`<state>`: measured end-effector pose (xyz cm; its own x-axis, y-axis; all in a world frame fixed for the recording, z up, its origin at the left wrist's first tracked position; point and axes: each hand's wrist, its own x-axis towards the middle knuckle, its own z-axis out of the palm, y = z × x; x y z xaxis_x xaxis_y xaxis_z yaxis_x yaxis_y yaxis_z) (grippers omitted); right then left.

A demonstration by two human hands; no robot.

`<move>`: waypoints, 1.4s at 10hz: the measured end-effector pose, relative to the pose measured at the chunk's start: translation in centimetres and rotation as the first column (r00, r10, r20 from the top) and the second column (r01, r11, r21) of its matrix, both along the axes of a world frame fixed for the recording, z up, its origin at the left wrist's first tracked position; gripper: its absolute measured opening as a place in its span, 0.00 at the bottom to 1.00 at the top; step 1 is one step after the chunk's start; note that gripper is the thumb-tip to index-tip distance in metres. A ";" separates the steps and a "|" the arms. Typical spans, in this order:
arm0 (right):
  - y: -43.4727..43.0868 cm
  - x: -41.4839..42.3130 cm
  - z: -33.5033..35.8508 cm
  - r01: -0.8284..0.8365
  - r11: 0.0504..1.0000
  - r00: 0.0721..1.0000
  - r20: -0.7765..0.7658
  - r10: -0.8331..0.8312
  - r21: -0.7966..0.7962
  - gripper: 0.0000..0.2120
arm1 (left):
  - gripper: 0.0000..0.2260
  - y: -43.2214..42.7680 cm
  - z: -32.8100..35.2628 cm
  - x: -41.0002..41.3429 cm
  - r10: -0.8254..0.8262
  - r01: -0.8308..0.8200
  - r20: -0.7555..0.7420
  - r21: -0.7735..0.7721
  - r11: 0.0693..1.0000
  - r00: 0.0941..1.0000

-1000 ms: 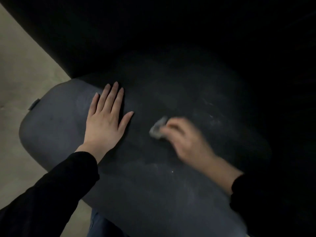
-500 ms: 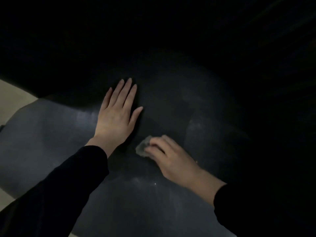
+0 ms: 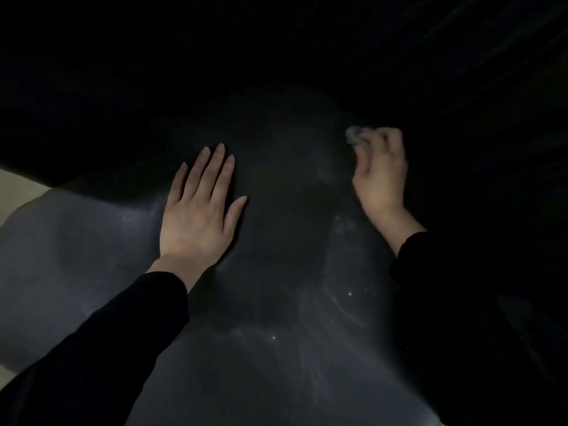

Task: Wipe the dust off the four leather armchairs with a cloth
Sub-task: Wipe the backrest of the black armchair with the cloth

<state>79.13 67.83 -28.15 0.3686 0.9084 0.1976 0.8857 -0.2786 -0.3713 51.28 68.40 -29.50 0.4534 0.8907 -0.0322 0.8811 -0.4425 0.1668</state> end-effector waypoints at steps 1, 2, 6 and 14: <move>-2.9 -3.8 0.5 -0.277 0.960 0.961 -0.010 0.277 0.027 0.10 | 0.28 0.0 0.0 0.0 -0.002 0.002 0.012 0.010 1.000 1.000; -8.8 -6.8 0.6 -0.551 0.835 0.834 -0.047 0.549 -0.013 0.11 | 0.28 0.0 -0.1 0.0 -0.003 0.002 0.017 0.013 1.000 1.000; 0.6 2.4 1.5 0.031 0.999 0.991 -0.126 -0.036 -0.041 0.12 | 0.28 0.1 -0.3 -0.1 -0.008 0.008 0.005 0.031 0.999 1.000; -6.1 6.9 2.7 0.036 0.996 0.999 -0.026 -0.038 -0.080 0.11 | 0.28 -0.7 1.3 0.0 -0.127 0.132 0.148 -0.025 0.991 0.981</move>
